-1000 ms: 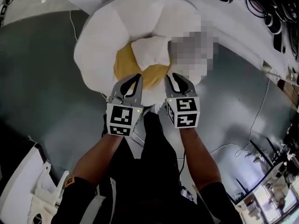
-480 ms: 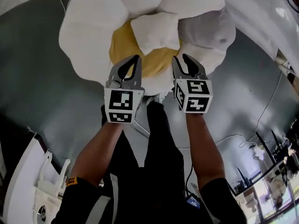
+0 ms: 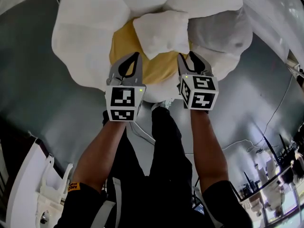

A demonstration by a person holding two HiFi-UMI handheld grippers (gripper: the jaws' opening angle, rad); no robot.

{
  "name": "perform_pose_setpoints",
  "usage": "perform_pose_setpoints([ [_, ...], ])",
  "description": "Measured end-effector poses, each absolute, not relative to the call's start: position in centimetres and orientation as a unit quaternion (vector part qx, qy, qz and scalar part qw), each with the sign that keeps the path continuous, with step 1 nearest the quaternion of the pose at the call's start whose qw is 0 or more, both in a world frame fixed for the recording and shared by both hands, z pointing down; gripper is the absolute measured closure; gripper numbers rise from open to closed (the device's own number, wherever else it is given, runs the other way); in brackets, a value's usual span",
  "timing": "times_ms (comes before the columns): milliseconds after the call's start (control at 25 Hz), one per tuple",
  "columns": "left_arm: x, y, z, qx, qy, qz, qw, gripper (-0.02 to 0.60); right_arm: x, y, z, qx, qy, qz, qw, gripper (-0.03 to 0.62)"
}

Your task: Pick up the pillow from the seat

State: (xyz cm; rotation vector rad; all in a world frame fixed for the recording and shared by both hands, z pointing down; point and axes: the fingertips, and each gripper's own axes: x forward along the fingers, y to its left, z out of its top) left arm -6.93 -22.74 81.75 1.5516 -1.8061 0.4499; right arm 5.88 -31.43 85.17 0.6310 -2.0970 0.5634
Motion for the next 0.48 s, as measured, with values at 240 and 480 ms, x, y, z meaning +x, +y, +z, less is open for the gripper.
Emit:
perform_pose_setpoints([
  [240,-7.9,-22.8,85.7,0.589,-0.703,0.178,0.356,0.578,5.0,-31.9,89.1,0.244,-0.839,0.224,0.432,0.419],
  [480,-8.1,-23.0,88.4,0.587,-0.704,0.181,0.358,0.578,4.5,-32.3,92.0,0.239,-0.838,0.221,0.437,0.411],
])
